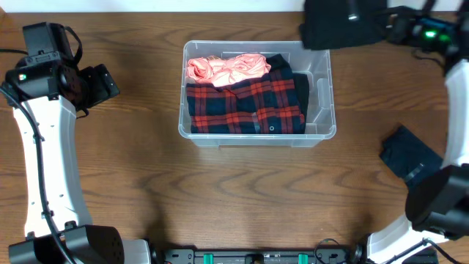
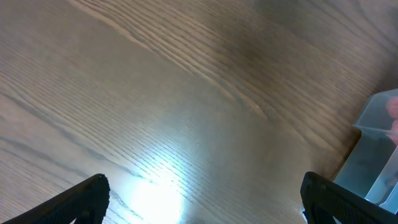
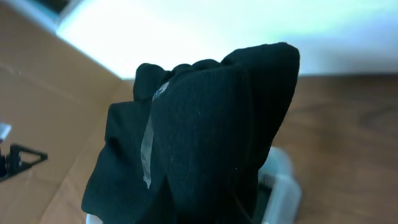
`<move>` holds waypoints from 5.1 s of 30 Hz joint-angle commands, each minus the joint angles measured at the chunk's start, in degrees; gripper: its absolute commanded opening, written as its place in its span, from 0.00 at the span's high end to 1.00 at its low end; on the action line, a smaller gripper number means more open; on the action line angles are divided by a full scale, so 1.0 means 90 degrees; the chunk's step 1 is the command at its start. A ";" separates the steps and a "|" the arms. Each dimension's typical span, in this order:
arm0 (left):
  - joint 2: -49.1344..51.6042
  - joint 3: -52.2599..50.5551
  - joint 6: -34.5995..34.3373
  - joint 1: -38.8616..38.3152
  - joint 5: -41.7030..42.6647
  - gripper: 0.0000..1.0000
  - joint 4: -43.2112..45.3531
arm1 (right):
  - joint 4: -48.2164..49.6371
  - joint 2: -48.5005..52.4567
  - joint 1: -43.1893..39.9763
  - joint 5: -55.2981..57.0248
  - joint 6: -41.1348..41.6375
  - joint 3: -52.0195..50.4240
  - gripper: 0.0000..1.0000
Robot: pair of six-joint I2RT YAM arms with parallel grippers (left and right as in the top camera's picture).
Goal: Pack container
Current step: 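Lift the black garment with the right gripper into the bin's right side, then press the black garment down in the bin with the right gripper, then move the right gripper to the dark green garment and grasp it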
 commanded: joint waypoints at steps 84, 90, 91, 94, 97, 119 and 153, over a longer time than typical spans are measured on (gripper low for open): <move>0.0012 -0.0007 -0.0109 0.0034 0.0187 0.02 0.0039 | -0.1506 0.0831 0.2574 0.5651 -0.0882 0.0486 0.88; 0.0012 -0.0007 -0.0107 0.0032 0.0185 0.02 0.0041 | -0.2108 0.0612 0.2560 0.5765 -0.0855 0.0459 0.89; 0.0012 -0.0007 -0.0109 0.0034 0.0185 0.02 0.0041 | -0.2135 0.0619 0.2560 0.5780 -0.0855 0.0413 0.89; 0.0012 -0.0007 -0.0107 0.0032 0.0185 0.02 0.0041 | -0.2123 0.0646 0.2562 0.5785 -0.0855 0.0202 0.89; 0.0012 -0.0007 -0.0109 0.0034 0.0185 0.02 0.0041 | -0.2038 0.0702 0.2562 0.5785 -0.0852 -0.0019 0.90; 0.0012 -0.0007 -0.0109 0.0034 0.0185 0.02 0.0041 | -0.0658 0.0585 0.2560 0.5940 -0.0602 -0.0925 0.89; 0.0012 -0.0007 -0.0104 0.0034 0.0153 0.02 0.0046 | -0.4881 -0.2392 -0.3206 0.4209 0.0449 -0.0639 0.18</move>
